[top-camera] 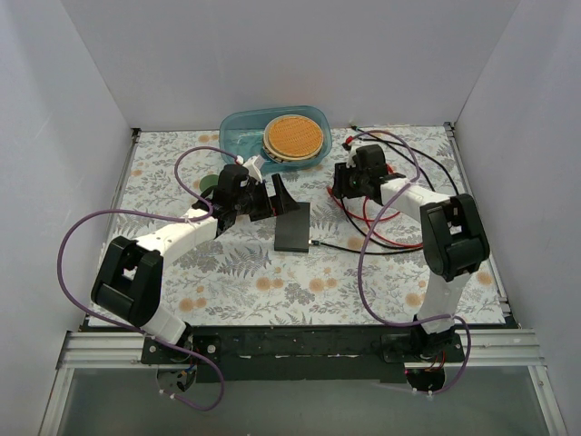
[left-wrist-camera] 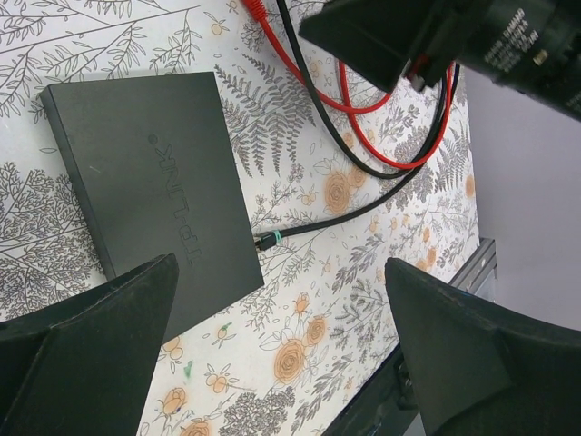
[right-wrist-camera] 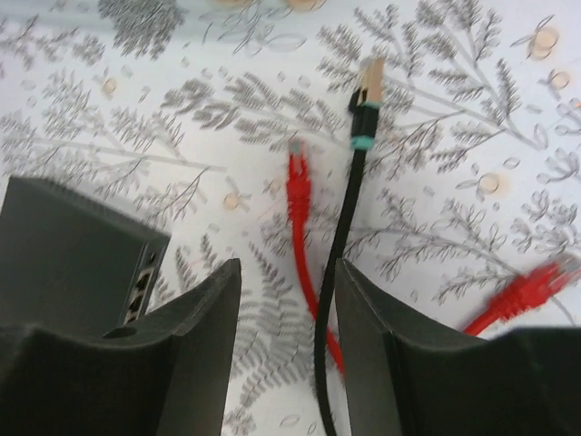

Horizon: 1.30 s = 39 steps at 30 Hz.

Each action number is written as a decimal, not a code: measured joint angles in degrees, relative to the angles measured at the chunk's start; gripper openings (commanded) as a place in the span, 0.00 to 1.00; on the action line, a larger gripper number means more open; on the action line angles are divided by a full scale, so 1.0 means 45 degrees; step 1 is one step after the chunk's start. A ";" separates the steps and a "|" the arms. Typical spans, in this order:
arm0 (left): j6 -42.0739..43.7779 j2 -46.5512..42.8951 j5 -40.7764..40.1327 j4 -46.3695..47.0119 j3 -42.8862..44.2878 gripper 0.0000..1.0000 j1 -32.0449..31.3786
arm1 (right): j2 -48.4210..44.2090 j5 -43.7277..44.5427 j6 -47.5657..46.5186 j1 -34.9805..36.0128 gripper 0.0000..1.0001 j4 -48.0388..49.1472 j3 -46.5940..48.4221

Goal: Insert the plug into the switch port

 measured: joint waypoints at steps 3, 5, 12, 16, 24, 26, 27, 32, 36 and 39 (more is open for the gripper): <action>0.0005 0.0000 0.0097 0.0000 0.0000 0.98 0.0000 | 0.0845 0.0612 0.0068 0.0000 0.48 0.0078 0.0743; 0.0010 0.0000 0.0180 0.0000 0.0000 0.98 0.0000 | 0.1253 0.0908 0.0087 0.0000 0.45 0.0136 0.0855; 0.0063 0.0000 0.0262 -0.0005 -0.0005 0.98 0.0000 | 0.2331 0.2069 0.0136 0.0000 0.20 0.0214 0.1467; 0.0092 0.0000 0.0262 0.0010 -0.0083 0.98 0.0000 | 0.2647 0.2463 0.0097 0.0000 0.01 0.0248 0.1792; 0.0092 -0.0772 0.0029 0.0019 -0.0899 0.98 0.0000 | 0.1705 0.1341 0.0063 0.0000 0.01 0.0646 0.0704; 0.0087 -0.1399 -0.0209 0.0141 -0.1263 0.98 0.0000 | 0.0860 0.0636 0.0005 0.0000 0.01 0.0432 0.0384; 0.0087 -0.1812 -0.0384 0.0267 -0.1491 0.98 0.0000 | 0.0408 0.0272 -0.0044 0.0000 0.01 0.0379 0.0330; 0.0049 -0.3269 -0.0539 0.1175 -0.2137 0.98 0.0000 | -0.2045 -0.2157 -0.0374 0.0000 0.01 0.0665 -0.0146; 0.0121 -0.3473 -0.0287 0.1899 -0.2191 0.98 0.0005 | -0.3283 -0.4420 -0.0505 0.0005 0.01 0.0942 -0.1273; 0.0160 -0.3449 -0.0063 0.2195 -0.2181 0.98 0.0005 | -0.3594 -0.5974 -0.0423 0.0015 0.01 0.1078 -0.2254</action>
